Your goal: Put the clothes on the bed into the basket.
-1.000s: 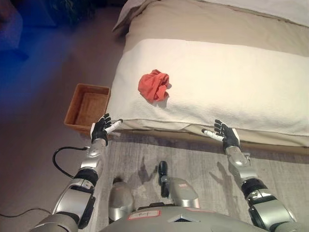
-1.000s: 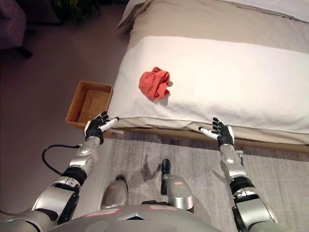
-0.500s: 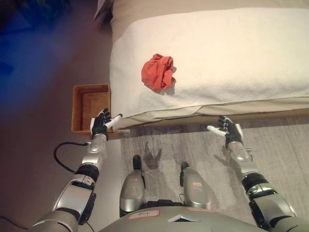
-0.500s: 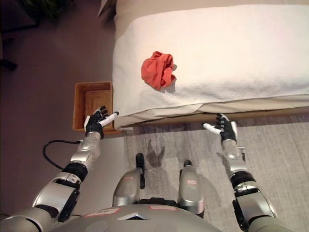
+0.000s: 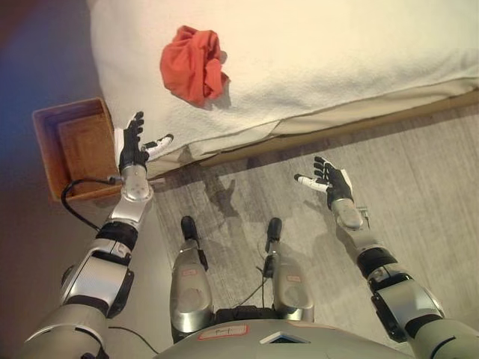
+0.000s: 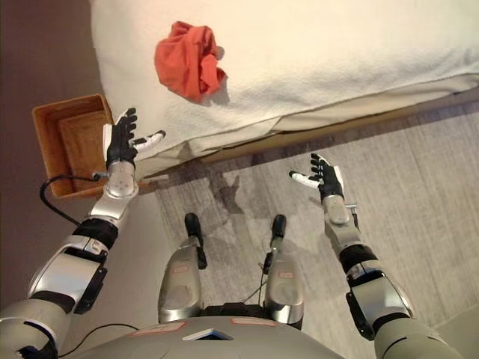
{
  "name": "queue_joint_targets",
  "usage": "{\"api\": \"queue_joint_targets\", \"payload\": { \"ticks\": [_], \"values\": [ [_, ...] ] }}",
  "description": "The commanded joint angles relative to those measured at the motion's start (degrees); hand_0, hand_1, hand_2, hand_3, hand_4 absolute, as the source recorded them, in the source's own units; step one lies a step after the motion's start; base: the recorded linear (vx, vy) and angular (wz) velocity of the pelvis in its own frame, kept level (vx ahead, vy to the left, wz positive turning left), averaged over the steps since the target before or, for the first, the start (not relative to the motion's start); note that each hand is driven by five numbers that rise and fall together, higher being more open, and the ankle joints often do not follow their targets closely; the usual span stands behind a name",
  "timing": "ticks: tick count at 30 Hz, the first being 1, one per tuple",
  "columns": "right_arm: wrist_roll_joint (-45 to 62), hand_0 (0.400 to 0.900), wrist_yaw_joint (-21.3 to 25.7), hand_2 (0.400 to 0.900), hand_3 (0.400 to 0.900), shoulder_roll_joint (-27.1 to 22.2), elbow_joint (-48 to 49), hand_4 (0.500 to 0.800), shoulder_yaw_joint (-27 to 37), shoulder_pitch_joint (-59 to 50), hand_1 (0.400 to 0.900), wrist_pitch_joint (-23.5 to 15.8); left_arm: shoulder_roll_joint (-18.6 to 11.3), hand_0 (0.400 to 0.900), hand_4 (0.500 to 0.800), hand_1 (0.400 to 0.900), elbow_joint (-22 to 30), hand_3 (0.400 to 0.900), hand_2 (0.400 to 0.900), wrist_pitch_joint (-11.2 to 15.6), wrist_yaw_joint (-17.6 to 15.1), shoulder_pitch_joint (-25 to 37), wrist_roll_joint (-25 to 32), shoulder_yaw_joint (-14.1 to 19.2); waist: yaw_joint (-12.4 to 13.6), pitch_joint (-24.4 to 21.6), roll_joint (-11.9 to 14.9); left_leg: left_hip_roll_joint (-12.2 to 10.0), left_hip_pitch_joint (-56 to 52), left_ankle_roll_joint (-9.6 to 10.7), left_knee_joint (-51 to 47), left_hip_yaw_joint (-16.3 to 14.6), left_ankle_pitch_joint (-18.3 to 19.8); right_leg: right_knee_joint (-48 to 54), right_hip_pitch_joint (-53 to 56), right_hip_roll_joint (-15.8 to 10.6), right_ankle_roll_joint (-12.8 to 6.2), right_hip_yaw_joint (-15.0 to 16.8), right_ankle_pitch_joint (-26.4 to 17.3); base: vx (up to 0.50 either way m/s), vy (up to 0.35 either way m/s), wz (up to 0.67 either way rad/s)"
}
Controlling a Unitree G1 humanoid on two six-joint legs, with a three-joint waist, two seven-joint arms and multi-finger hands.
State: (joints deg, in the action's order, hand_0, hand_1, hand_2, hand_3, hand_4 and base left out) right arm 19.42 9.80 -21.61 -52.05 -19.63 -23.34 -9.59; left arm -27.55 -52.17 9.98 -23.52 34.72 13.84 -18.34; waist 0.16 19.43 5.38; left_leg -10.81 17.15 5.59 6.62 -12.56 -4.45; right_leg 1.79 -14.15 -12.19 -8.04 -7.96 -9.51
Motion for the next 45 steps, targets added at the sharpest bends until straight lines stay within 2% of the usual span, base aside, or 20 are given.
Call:
{"api": "queue_joint_targets", "payload": {
  "ticks": [1, 9, 12, 18, 22, 23, 29, 33, 38, 45],
  "values": [
    [-0.76, 0.9, 2.12, 0.9, 0.9, -4.09, 4.83, 0.8, -0.51, -5.98, 0.9, -5.27, -2.89, 0.9, 0.8, 0.9, -2.36, 0.9, 0.9, 3.51, -2.6, 10.03, -1.34, -0.81, -0.21, -0.9, -1.61, -2.41, 2.71, 2.18, 0.15, 6.61, -2.03, -4.45, 1.18, -2.25, -4.15, 1.75, 1.68, -0.04, 0.01, -0.26],
    [-2.66, 0.9, 2.34, 0.9, 0.9, -3.49, 6.09, 0.8, -2.45, -6.34, 0.9, -6.08, -3.66, 0.9, 0.8, 0.9, -8.5, 0.9, 0.9, 2.38, -3.92, 17.68, -3.94, -2.78, -2.82, -0.2, -1.22, -3.56, 4.04, 2.93, -0.81, 3.56, -2.82, -3.55, -3.17, -1.68, -4.68, 3.42, -0.56, -0.03, 0.017, -0.32],
    [-3.09, 0.9, 2.75, 0.9, 0.9, -3.65, 7.85, 0.8, -1.83, -4.04, 0.9, -6.72, -4.09, 0.9, 0.8, 0.9, -10.29, 0.9, 0.9, 1.91, -6.7, 21.16, -6.53, -3.16, -3.88, -0.66, -1.17, -3.66, 4.65, 3.26, -1.08, 2.97, -3.02, -2.88, -4.07, -1.77, -4.96, 3.49, -1.08, 0.0, -0.007, -0.12],
    [-2.65, 0.9, 3.13, 0.9, 0.9, -4.48, 10.44, 0.8, -0.59, -1.95, 0.9, -7.7, -3.92, 0.9, 0.8, 0.9, -11.75, 0.9, 0.9, 2.04, -7.93, 25.68, -7.11, -3.94, -5.8, -1.54, -1.39, -3.49, 6.68, 3.62, -1.03, 2.79, -3.38, -2.3, -5.97, -1.99, -5.3, 3.46, -2.0, 0.0, -0.005, -0.02],
    [-3.0, 0.9, 3.54, 0.9, 0.9, -4.66, 14.24, 0.8, -1.12, -1.59, 0.9, -8.58, -5.53, 0.9, 0.8, 0.9, -15.83, 0.9, 0.9, 0.43, -11.24, 30.11, -9.94, -4.5, -7.54, -1.86, -1.01, -3.6, 7.84, 3.89, -2.39, 1.85, -4.01, -1.19, -8.01, -1.87, -5.78, 3.74, -3.43, 0.0, -0.003, -0.18],
    [-3.02, 0.9, 3.57, 0.9, 0.9, -4.67, 14.31, 0.8, -1.1, -1.56, 0.9, -8.53, -5.52, 0.9, 0.8, 0.9, -15.88, 0.9, 0.9, 0.44, -11.25, 30.16, -9.94, -4.52, -7.53, -1.95, -1.02, -3.6, 7.94, 3.89, -2.4, 1.85, -4.04, -1.18, -8.12, -1.87, -5.78, 3.75, -3.46, 0.02, -0.01, -0.15],
    [-2.42, 0.9, 4.44, 0.9, 0.9, -4.97, 17.32, 0.8, -1.41, -0.46, 0.9, -9.64, -6.7, 0.9, 0.8, 0.9, -17.41, 0.9, 0.9, -0.59, -16.03, 33.43, -11.48, -4.17, -8.32, -1.87, -0.77, -4.23, 10.19, 4.27, -2.2, 1.69, -4.0, -0.24, -10.01, -1.68, -6.07, 3.55, -4.26, 0.01, -0.022, -0.09],
    [-1.91, 0.9, 5.02, 0.9, 0.9, -5.44, 19.19, 0.8, -2.26, -1.31, 0.9, -10.82, -8.05, 0.9, 0.8, 0.9, -20.11, 0.9, 0.9, -2.05, -18.89, 35.8, -12.08, -4.28, -9.11, -1.64, 0.22, -4.49, 13.06, 4.15, 0.51, 1.49, -2.84, -0.07, -12.17, -1.4, -6.2, 3.91, -5.33, -0.03, -0.015, -0.19],
    [-1.06, 0.9, 5.67, 0.9, 0.9, -6.0, 20.58, 0.8, -2.34, -1.8, 0.9, -11.33, -8.86, 0.9, 0.8, 0.9, -21.99, 0.9, 0.9, -2.44, -20.25, 37.76, -9.54, -2.79, -9.79, -1.2, 1.04, -4.65, 17.27, 3.88, 4.3, 1.94, -1.15, 0.23, -14.58, -1.45, -6.26, 4.02, -6.2, -0.03, -0.001, -0.05],
    [-1.15, 0.9, 5.03, 0.9, 0.9, -6.88, 23.4, 0.8, -1.32, 1.02, 0.9, -12.46, -10.93, 0.9, 0.8, 0.9, -24.57, 0.9, 0.9, -3.22, -20.72, 36.17, -8.72, -1.13, -10.17, -1.95, 0.96, -4.46, 21.59, 3.74, 7.1, 2.7, 0.02, -0.19, -17.62, -1.99, -6.26, 3.4, -6.46, -0.03, 0.026, -0.01]
  ]
}}
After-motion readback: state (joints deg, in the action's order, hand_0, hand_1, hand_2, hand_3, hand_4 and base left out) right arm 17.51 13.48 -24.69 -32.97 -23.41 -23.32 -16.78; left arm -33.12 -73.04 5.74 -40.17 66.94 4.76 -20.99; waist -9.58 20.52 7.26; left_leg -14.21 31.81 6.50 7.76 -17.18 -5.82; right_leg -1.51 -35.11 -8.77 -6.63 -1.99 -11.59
